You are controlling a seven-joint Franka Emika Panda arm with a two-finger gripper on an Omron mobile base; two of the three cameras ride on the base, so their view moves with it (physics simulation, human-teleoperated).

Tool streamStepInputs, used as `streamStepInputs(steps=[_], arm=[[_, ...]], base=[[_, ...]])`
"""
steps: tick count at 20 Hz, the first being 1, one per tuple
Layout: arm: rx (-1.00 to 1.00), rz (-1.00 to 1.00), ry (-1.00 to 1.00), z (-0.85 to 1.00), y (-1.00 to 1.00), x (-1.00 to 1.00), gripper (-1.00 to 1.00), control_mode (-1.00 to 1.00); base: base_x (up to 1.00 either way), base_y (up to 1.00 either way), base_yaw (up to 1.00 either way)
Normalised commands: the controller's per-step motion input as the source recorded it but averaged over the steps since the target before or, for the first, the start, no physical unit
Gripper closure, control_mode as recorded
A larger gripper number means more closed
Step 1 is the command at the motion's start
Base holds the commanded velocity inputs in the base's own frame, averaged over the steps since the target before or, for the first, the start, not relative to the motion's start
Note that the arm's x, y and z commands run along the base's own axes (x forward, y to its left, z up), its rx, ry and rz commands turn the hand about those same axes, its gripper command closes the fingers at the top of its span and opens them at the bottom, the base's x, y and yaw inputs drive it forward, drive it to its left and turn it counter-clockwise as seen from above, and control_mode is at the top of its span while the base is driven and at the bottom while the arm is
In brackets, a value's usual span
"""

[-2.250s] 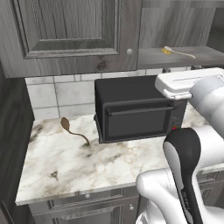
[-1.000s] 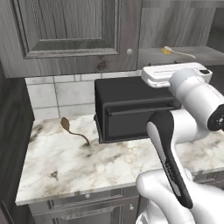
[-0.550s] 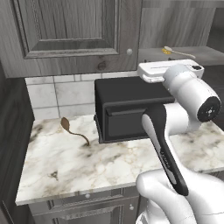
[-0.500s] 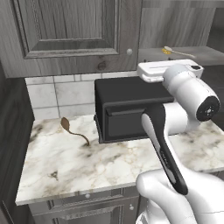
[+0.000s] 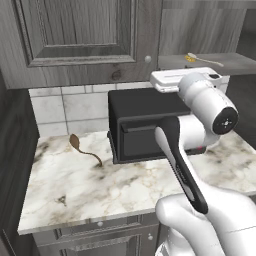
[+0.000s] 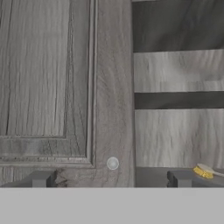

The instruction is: Pick the sponge and dish brush from the cabinet and place them on the counter.

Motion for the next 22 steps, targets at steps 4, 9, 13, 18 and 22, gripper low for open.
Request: streamStepInputs(steps=[4,9,13,18,22], arm=[[0.00,0.00,0.00,0.00,0.00,0.22,-1.00,-1.00],[0.00,0.00,0.00,0.00,0.03,0.23,-1.00,-1.00],[0.00,0.00,0.00,0.00,0.08,0.21,-1.00,-1.00],[0.00,0.00,0.00,-0.01,0.02,0.28,-1.00,-1.00],[0.00,0.00,0.00,-0.03,0.00,0.29,-1.00,-1.00]], base=[[0.00,0.00,0.00],[0.00,0.00,0.00],[0.00,0.00,0.00],[0.00,0.00,0.00],[0.00,0.00,0.00]])
